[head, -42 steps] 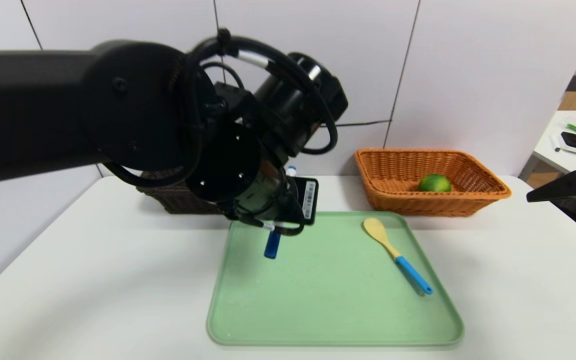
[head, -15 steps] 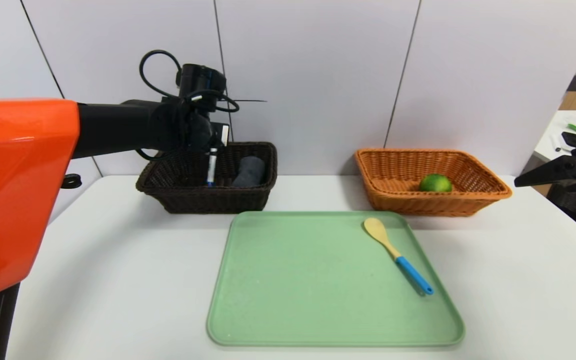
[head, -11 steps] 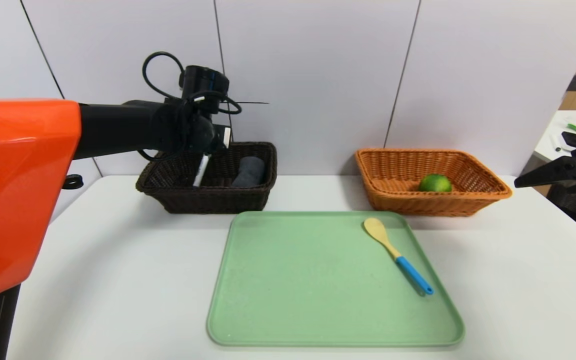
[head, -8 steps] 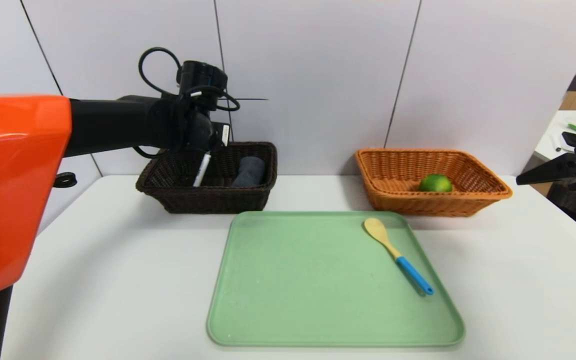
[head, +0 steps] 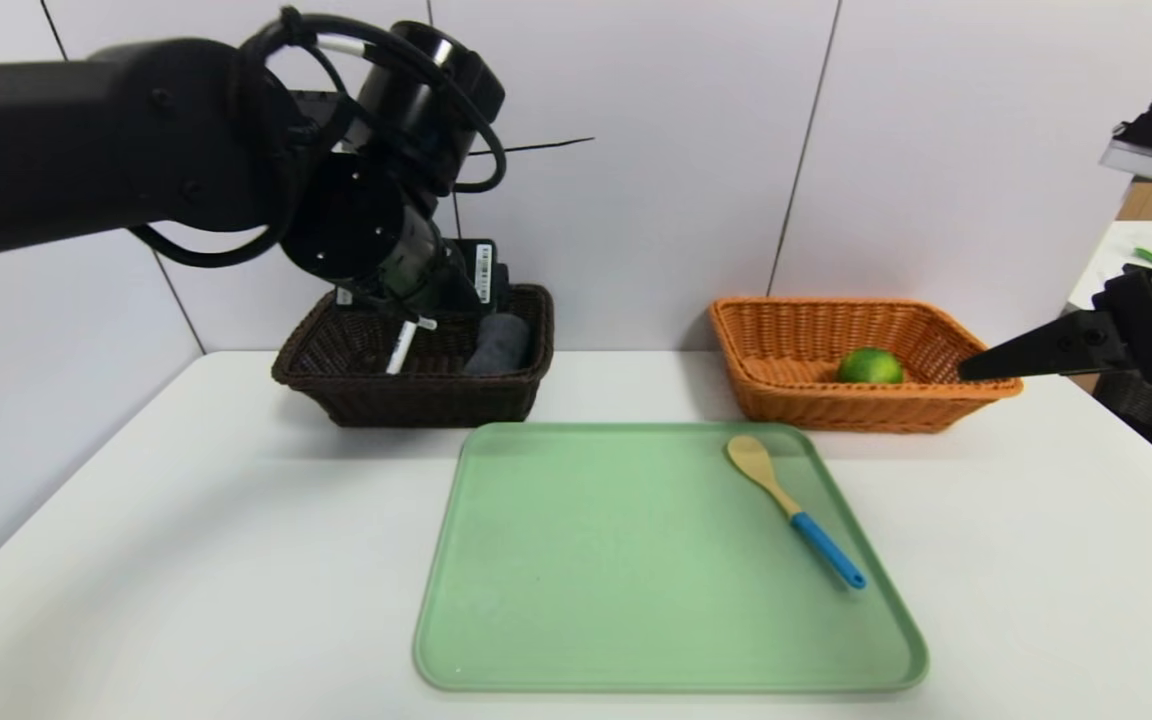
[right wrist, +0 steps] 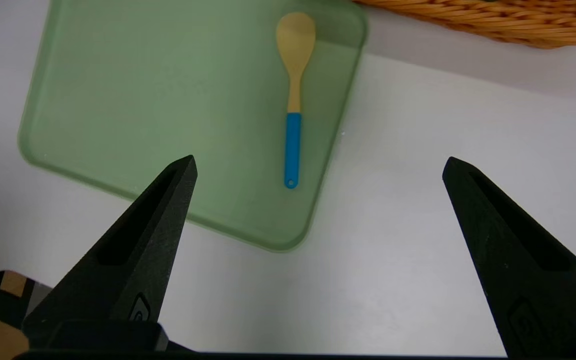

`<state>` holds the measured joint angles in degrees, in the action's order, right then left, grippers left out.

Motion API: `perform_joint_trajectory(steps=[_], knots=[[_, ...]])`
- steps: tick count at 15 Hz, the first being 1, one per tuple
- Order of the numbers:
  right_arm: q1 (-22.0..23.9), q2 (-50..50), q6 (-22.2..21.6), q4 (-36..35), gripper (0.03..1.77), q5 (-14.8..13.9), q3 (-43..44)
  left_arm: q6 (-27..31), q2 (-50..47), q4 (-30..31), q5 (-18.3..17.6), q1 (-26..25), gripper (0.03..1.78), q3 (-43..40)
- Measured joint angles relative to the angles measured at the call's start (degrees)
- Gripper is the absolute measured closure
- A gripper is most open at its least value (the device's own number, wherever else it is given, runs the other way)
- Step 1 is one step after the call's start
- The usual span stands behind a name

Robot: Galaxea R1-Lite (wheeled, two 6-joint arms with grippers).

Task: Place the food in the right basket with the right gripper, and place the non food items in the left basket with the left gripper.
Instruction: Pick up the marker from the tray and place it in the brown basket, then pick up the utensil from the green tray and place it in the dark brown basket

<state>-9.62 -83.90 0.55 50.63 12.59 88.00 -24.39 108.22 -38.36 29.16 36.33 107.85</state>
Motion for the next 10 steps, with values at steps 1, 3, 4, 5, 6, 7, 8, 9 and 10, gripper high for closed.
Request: perform_joint_trajectory(steps=[1, 3, 4, 5, 6, 7, 8, 9, 10], knots=[[-1.7, -0.8, -0.2, 0.3, 0.1, -0.2, 0.0, -1.8, -2.3, -1.6, 0.0, 1.6, 0.23, -2.4], [-4.5, -3.1, -0.3, 0.5, 0.1, -0.4, -0.1, -2.4, -6.8, -2.2, 0.2, 3.7, 0.2, -9.3], [-5.8, -4.4, -0.2, 0.6, 0.1, -0.3, 0.0, -1.9, -9.7, -2.2, 0.3, 4.4, 0.19, -13.3], [-6.4, -5.8, -0.2, 0.9, 0.1, -0.2, 0.1, -0.7, -12.7, -2.2, 0.2, 4.9, 0.18, -16.7], [-6.8, -7.6, -0.1, 1.4, 0.1, -0.2, 0.1, 1.1, -15.7, -2.0, 0.0, 5.2, 0.17, -19.7], [-6.9, -9.7, -0.1, 1.9, 0.1, -0.3, 0.3, 3.5, -18.8, -1.2, -0.6, 5.4, 0.16, -22.4], [-6.9, -11.9, -0.1, 2.0, 0.1, -0.4, 0.5, 6.1, -21.7, -0.1, -1.2, 5.6, 0.16, -24.6], [-7.2, -14.1, -0.1, 2.3, 0.1, -0.5, 0.8, 9.0, -24.4, 1.3, -1.8, 5.5, 0.15, -26.6], [-7.9, -16.2, -0.3, 2.3, 0.1, -1.1, 1.1, 11.8, -27.1, 2.8, -2.2, 5.3, 0.14, -28.6]])
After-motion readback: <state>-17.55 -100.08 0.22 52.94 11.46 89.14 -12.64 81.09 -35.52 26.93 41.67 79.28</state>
